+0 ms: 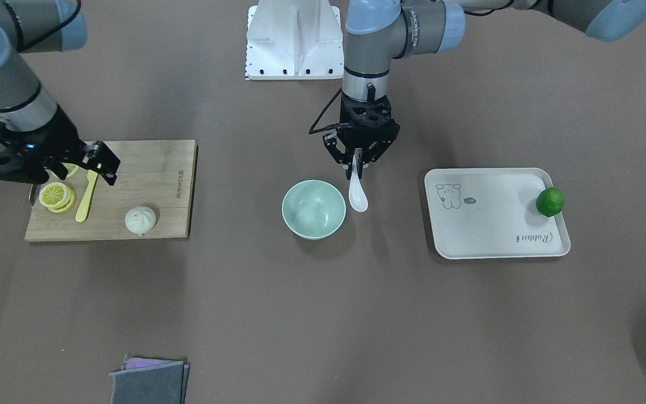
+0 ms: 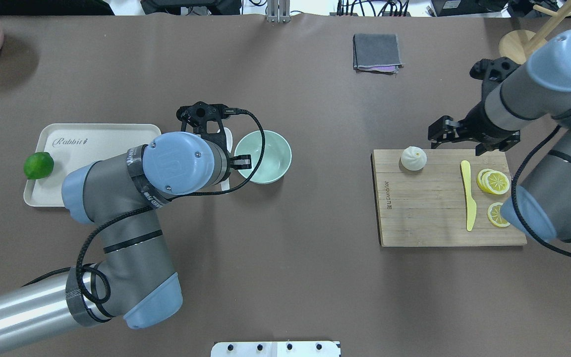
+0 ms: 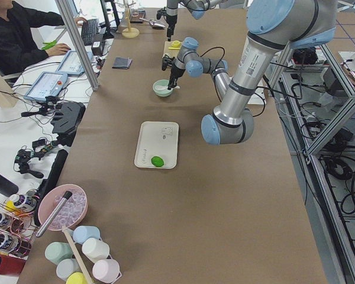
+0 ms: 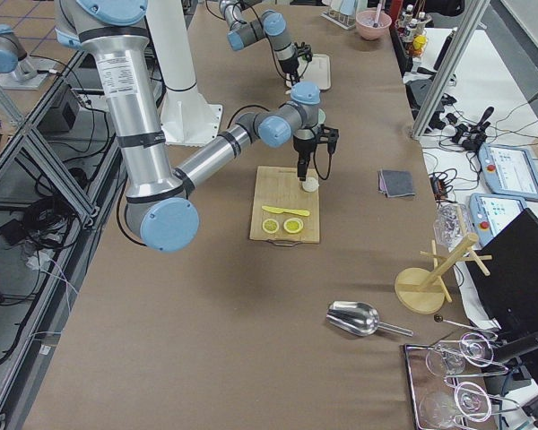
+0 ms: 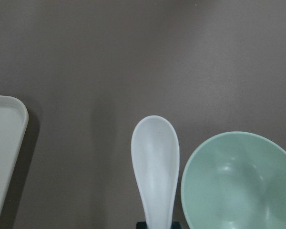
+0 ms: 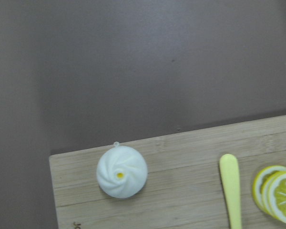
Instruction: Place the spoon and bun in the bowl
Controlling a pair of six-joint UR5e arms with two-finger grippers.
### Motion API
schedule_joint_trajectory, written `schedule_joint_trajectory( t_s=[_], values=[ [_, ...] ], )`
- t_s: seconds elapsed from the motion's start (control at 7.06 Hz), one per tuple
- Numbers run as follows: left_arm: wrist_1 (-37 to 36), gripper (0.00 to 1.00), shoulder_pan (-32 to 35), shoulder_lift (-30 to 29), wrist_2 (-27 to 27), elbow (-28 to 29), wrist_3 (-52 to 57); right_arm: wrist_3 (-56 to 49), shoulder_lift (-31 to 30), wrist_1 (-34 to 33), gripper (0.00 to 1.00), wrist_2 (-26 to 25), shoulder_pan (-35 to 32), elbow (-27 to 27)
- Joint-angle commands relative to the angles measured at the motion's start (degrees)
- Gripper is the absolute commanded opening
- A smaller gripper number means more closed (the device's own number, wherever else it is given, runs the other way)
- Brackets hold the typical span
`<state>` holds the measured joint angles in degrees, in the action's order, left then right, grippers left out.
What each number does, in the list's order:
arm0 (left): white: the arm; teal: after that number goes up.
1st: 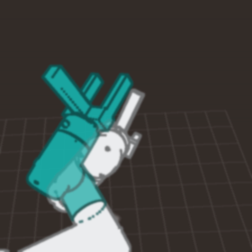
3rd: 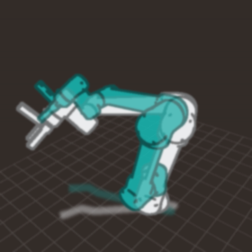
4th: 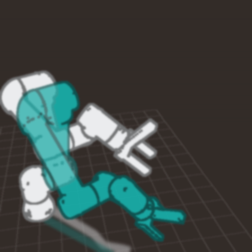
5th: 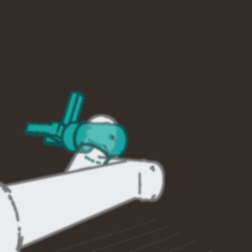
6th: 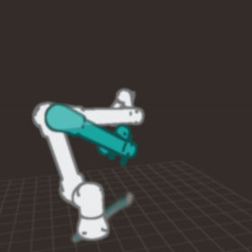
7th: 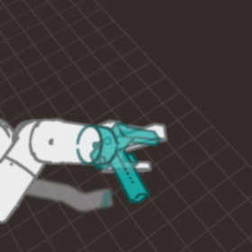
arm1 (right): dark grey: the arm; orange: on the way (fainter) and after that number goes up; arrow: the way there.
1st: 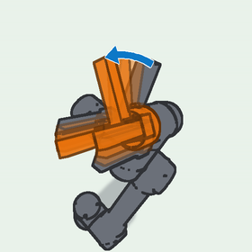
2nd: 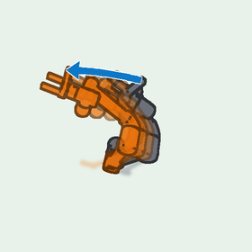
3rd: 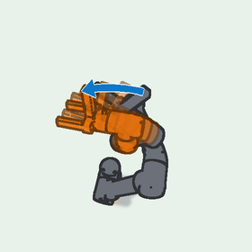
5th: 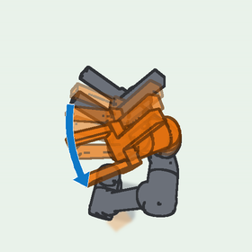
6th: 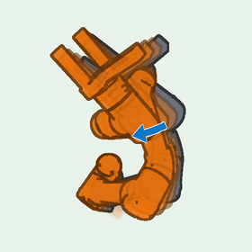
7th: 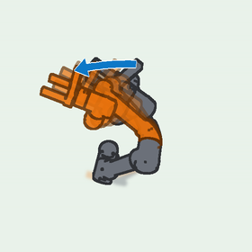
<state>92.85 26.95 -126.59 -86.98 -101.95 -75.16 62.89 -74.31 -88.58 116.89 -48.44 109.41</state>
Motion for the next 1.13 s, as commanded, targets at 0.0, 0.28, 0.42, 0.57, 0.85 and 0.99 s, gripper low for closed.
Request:
schedule_joint_trajectory(
  t_s=[0.0, 0.28, 0.42, 0.57, 0.85, 0.99],
  values=[
    [0.0, 0.00, -0.9, -1.6, 1.4, 1.5, 0.1, 2.0, 6.1, 2.2, 1.00, -3.6, 3.0, -8.5],
    [0.0, 0.00, -1.2, -1.8, 1.4, 1.6, 0.2, 2.2, 5.1, 11.7, 0.98, -4.0, 3.2, -13.1],
    [0.0, 0.00, -1.2, -1.7, 1.4, 1.6, 0.2, 2.2, 5.1, 11.8, 0.97, -4.1, 3.4, -14.0],
    [0.0, 0.00, -1.2, -1.7, 1.4, 1.6, 0.4, 2.2, 5.1, 11.8, 0.92, -4.2, 4.0, -14.6],
    [0.0, 0.00, -1.2, -1.7, 1.4, 1.4, 0.5, 2.3, 4.8, 11.8, 0.69, -5.2, 4.1, -15.4],
    [0.0, 0.00, -1.2, -1.7, 1.4, 1.4, 0.5, 2.3, 4.8, 11.8, 0.38, -5.3, 4.1, -15.3]
  ],
)
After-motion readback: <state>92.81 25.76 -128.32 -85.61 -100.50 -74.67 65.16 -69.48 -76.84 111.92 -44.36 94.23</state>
